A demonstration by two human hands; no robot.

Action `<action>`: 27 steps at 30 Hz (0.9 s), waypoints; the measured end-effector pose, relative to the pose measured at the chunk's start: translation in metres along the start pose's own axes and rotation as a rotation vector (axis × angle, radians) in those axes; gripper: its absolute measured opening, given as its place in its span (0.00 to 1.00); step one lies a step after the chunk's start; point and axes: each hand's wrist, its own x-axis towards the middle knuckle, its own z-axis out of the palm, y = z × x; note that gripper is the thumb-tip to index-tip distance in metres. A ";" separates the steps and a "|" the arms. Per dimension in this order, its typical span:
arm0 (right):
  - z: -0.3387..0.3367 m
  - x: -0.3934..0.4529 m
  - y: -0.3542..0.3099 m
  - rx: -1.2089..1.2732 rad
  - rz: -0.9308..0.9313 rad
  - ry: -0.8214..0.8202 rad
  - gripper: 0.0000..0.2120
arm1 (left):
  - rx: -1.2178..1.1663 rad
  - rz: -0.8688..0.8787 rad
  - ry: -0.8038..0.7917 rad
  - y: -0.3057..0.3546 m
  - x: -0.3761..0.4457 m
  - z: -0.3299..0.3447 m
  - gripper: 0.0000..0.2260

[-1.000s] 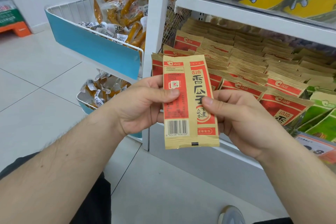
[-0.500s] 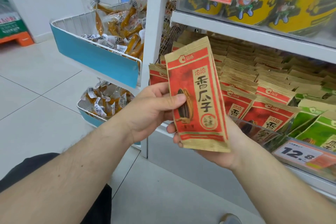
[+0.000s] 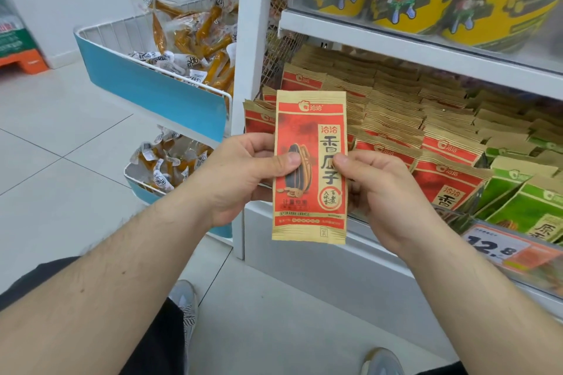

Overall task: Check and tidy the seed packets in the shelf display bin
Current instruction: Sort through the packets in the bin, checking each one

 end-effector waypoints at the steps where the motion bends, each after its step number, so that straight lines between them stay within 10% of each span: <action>1: -0.002 0.000 -0.001 0.014 -0.018 -0.015 0.06 | 0.033 0.017 -0.012 0.001 -0.001 -0.001 0.15; 9: -0.022 -0.003 -0.016 0.096 -0.179 -0.131 0.08 | 0.553 0.236 -0.179 0.023 -0.006 -0.001 0.11; 15: -0.053 -0.012 -0.060 0.091 -0.555 0.095 0.14 | 0.942 0.502 0.274 0.069 0.027 -0.028 0.20; 20: -0.046 -0.006 -0.084 -0.045 -0.642 0.189 0.14 | 1.696 0.277 -0.053 0.071 0.066 -0.026 0.36; 27: -0.012 0.037 -0.084 -0.362 -0.582 0.187 0.12 | 1.913 0.111 -0.081 0.065 0.090 -0.014 0.38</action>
